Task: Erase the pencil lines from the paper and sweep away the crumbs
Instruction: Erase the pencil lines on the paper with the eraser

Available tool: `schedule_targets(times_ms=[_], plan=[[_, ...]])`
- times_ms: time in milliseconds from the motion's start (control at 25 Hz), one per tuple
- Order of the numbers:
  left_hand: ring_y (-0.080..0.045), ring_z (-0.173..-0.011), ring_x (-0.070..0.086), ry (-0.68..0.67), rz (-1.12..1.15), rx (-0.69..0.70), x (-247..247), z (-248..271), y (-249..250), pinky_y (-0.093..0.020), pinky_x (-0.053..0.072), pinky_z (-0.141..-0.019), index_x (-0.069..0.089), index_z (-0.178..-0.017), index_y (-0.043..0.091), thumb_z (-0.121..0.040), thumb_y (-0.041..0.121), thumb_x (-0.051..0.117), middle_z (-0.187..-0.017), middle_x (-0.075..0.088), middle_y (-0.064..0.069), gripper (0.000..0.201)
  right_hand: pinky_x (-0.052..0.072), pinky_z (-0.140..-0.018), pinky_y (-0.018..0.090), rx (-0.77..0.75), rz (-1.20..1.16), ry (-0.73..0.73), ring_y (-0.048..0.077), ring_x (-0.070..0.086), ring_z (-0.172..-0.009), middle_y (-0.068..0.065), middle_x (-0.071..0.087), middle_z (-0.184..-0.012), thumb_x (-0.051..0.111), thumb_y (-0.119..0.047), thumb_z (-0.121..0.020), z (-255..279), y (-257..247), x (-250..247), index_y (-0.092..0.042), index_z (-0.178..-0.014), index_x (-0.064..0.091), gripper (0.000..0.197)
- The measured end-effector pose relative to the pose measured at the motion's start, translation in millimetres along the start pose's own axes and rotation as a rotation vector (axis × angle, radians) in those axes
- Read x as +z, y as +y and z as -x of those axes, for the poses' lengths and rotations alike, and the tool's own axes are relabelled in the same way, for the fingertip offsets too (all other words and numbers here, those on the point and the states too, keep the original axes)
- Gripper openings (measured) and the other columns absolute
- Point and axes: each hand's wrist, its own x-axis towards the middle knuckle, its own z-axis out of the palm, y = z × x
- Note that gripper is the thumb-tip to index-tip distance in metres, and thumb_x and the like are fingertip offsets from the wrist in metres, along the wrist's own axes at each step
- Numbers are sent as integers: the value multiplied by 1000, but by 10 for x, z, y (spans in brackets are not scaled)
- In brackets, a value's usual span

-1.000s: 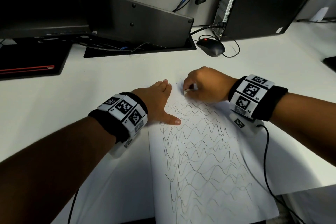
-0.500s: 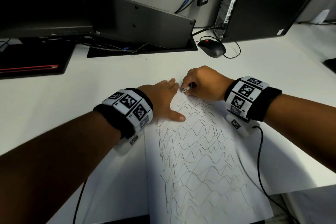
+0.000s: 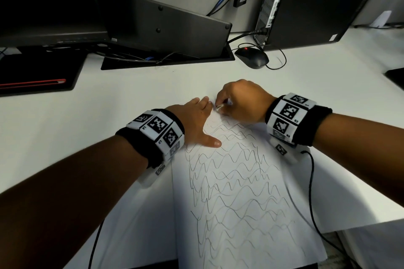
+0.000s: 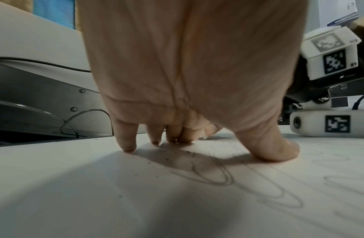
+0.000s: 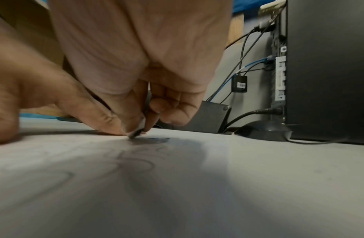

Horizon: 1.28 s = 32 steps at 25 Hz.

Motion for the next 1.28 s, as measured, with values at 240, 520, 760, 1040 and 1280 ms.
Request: schedule_targets(times_ms=[240,520,760,1040,1280], plan=[[-19,-153,-5,-3,23,11,-11,21,-6,-48,20,-121,-2,-159,20,-84,73,52,-166,-9,0,107,45,-78,27,-28,17,-33,15,62,-95,-11,69,-100,66,-27,-83,11,-36,-36,-31,-97,73,16],[-18,-153,-6,2,19,10,-16,63,1,-44,19,-120,-1,-159,17,-85,73,51,-166,-10,-1,107,48,-78,28,-34,-43,-100,11,63,-90,-12,70,-93,69,-25,-80,26,4,-97,-29,-92,74,14],[-17,-153,-5,16,21,8,-26,67,5,-42,20,-119,-2,-159,17,-84,73,51,-167,-9,-1,108,49,-75,28,-73,-46,-106,12,63,-86,-12,69,-90,69,-25,-79,47,-16,-29,-28,-90,74,12],[-16,-153,-7,-4,4,3,-24,66,4,-43,18,-121,-6,-159,16,-84,74,50,-166,-12,0,109,44,-73,26,-98,-16,-129,9,58,-83,-14,65,-89,69,-25,-81,32,25,-52,-28,-91,74,12],[-16,-153,-7,2,-4,5,-27,82,15,-43,19,-121,-6,-158,13,-85,73,49,-166,-12,-1,110,49,-74,28,-75,-13,-120,10,61,-83,-11,68,-87,68,-24,-80,10,89,-84,-27,-89,74,11]])
